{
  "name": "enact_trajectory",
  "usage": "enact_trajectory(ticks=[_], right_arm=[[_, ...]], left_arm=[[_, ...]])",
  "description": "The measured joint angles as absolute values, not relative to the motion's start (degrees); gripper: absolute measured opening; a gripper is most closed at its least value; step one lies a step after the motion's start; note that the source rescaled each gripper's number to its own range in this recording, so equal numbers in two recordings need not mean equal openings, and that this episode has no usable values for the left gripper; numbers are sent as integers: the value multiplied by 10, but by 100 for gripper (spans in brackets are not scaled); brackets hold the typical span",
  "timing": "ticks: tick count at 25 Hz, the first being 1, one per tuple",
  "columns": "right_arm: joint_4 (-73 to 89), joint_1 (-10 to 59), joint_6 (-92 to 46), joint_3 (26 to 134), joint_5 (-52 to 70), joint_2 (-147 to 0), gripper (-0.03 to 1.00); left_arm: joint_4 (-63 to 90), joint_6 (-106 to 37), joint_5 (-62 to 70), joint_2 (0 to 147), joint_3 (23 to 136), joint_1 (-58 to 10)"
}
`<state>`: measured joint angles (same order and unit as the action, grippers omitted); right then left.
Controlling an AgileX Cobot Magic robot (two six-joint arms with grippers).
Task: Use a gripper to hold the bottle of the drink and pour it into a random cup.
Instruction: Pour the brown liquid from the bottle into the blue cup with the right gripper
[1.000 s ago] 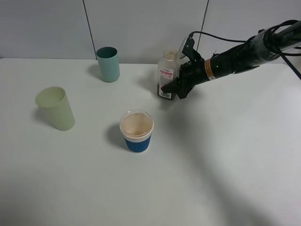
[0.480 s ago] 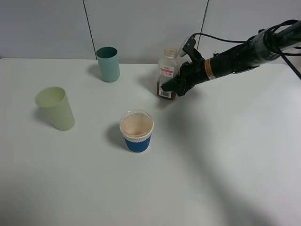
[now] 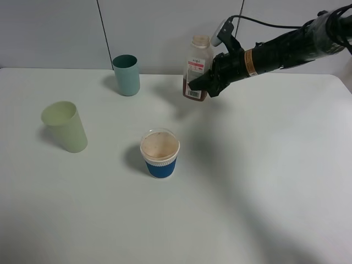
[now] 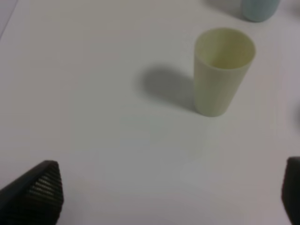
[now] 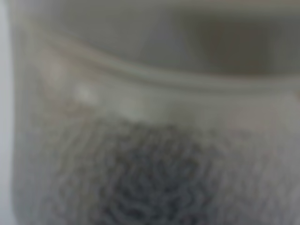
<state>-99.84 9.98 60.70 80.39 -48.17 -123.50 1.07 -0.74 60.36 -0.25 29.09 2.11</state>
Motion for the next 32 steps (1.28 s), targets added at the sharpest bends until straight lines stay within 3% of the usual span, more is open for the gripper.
enact_trajectory(ticks=[15,32], right_arm=[[-1002,168,563,804,-435,-1170,2],[-1002,194,270,804,-436,-1168,2]], left_arm=[[11,-7,604,-3,291,21],[10,-7,604,-3,291,21]])
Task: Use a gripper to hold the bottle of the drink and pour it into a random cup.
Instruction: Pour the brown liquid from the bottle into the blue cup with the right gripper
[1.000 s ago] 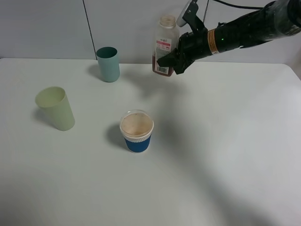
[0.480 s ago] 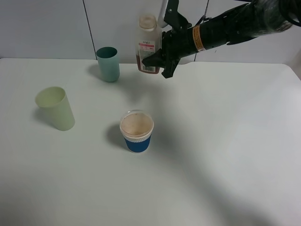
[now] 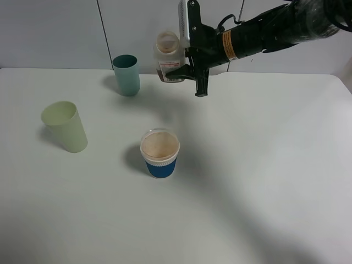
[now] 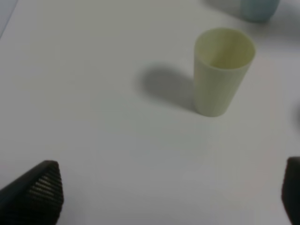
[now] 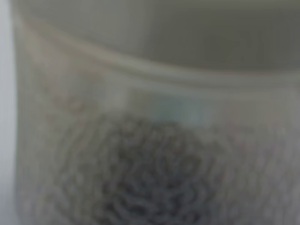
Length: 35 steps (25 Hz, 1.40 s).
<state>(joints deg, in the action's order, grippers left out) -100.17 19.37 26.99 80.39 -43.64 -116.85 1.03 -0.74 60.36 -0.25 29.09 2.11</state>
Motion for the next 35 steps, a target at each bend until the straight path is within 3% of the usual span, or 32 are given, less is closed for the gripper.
enact_trajectory(ticks=[14,35], right_arm=[[-1002,225,167,804,-447,-1168,2],[-1001,300,43,804,-337,-1168,2]], left_arm=[[10,-7,604,-3,291,21],[10,-7,604,-3,291,21]])
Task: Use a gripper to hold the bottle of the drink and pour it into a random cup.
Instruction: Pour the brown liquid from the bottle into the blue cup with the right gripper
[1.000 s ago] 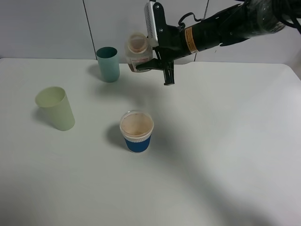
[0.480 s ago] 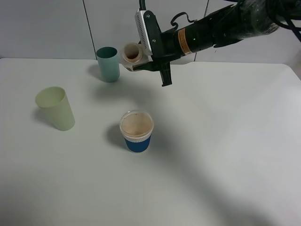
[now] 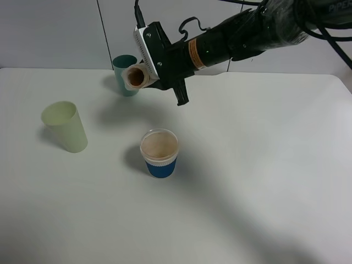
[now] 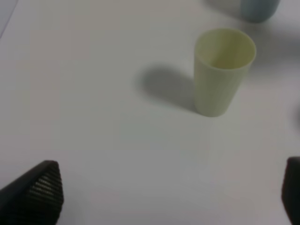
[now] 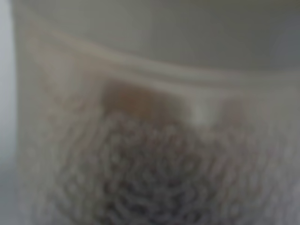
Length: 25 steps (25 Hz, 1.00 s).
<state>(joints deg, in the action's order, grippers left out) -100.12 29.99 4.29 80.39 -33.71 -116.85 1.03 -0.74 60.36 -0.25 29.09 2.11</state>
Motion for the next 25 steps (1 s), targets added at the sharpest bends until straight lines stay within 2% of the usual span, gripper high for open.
enact_trajectory(ticks=[12,25], right_arm=[[-1001,311,-67,804,-290,-1168,2],[-1001,312,-100,804,-336,-1168,2]], left_arm=[[10,-7,604,-3,291,21],[10,-7,604,-3,291,21]])
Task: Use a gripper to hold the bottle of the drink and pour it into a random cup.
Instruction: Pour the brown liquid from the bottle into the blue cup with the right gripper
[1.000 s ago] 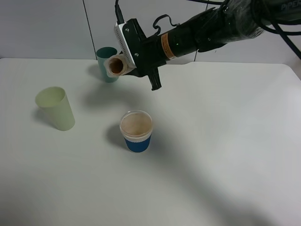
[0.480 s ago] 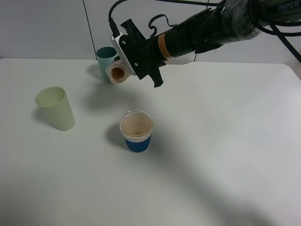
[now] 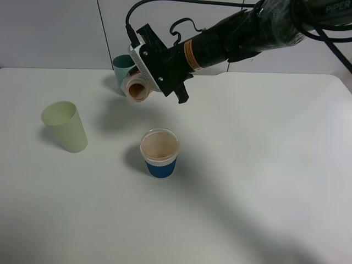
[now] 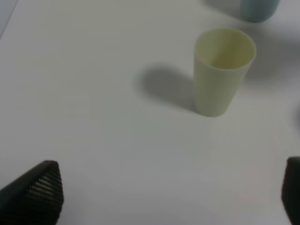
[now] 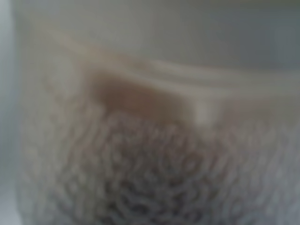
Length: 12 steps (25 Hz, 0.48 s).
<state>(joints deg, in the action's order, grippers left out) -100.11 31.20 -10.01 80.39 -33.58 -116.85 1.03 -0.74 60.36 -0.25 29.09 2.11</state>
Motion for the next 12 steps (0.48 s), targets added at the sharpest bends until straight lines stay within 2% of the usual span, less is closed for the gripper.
enact_trajectory(ticks=[12], right_arm=[[-1001,312,-161,804,-359,-1168,2]], left_arm=[[10,-7,604,-3,291,21]])
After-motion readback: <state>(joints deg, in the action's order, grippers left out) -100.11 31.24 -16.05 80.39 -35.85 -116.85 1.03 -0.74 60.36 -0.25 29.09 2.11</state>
